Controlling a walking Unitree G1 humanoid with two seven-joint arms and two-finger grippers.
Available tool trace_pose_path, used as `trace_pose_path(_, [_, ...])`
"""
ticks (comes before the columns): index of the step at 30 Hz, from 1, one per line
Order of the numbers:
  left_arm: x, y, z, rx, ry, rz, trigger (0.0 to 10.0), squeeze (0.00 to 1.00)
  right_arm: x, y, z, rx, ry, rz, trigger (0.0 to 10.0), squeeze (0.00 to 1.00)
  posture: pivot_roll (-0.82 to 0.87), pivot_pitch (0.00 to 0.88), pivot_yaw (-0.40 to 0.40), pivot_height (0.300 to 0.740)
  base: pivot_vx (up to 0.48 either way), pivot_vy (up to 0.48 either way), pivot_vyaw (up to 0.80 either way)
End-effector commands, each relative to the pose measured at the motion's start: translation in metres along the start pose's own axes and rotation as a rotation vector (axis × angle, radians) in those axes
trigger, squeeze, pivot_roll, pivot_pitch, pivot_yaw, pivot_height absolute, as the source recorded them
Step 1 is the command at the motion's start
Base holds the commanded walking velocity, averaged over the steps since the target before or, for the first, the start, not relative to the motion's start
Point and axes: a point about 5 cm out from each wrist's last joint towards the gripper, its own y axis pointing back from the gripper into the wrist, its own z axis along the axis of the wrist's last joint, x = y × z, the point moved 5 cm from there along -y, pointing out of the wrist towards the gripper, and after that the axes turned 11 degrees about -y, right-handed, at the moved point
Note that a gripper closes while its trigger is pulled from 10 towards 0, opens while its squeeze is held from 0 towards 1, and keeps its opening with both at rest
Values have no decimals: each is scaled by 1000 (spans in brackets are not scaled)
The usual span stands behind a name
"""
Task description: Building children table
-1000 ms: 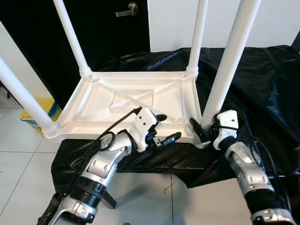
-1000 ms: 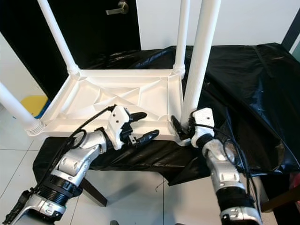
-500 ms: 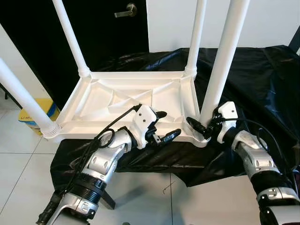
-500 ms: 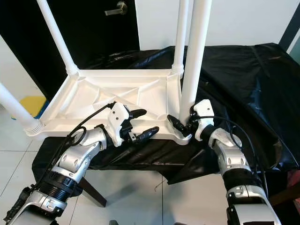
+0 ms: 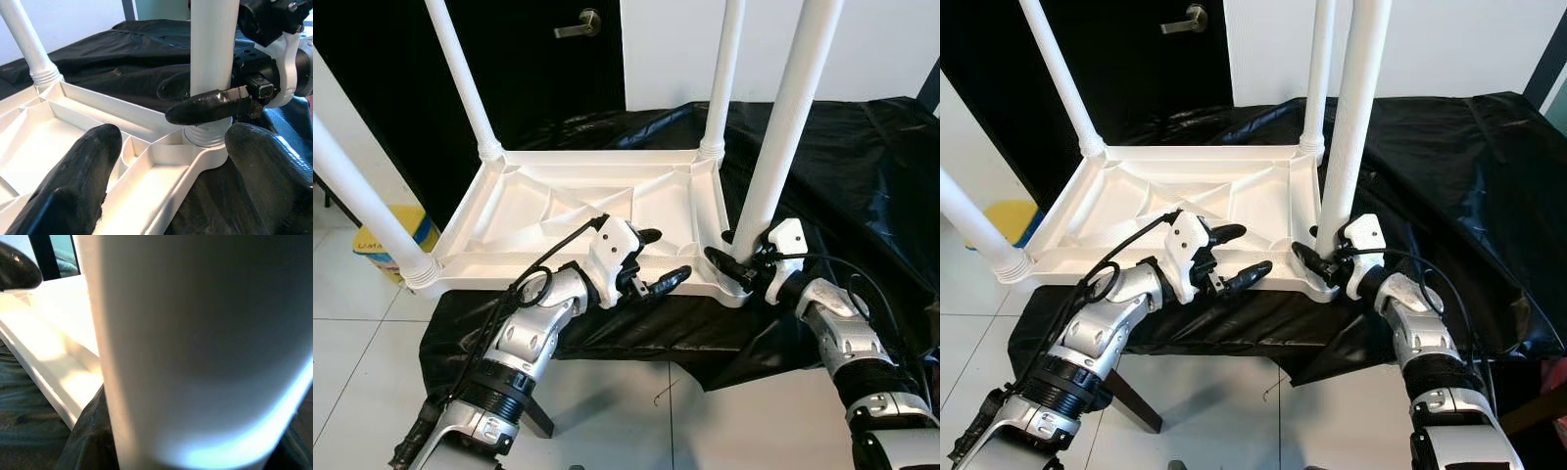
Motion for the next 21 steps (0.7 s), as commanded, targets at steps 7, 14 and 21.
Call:
trace_pose_path(7, [-13, 3, -8, 12, 15, -55, 10000, 0, 3, 2, -23, -2, -59, -147, 10000, 0, -124, 0, 30, 740, 0, 0, 0])
trace_pose_path(14, [-15, 7, -11, 10, 46, -23, 10000, 0, 5, 8, -18, -96, -74, -264, 10000, 0, -124, 0, 34, 740, 0, 0, 0])
trace_pose_path(21, [-14, 7, -12, 6, 58, -1, 10000, 0, 8, 10, -18, -136, -82, -402, 10000, 0, -131, 0, 26, 740, 0, 0, 0])
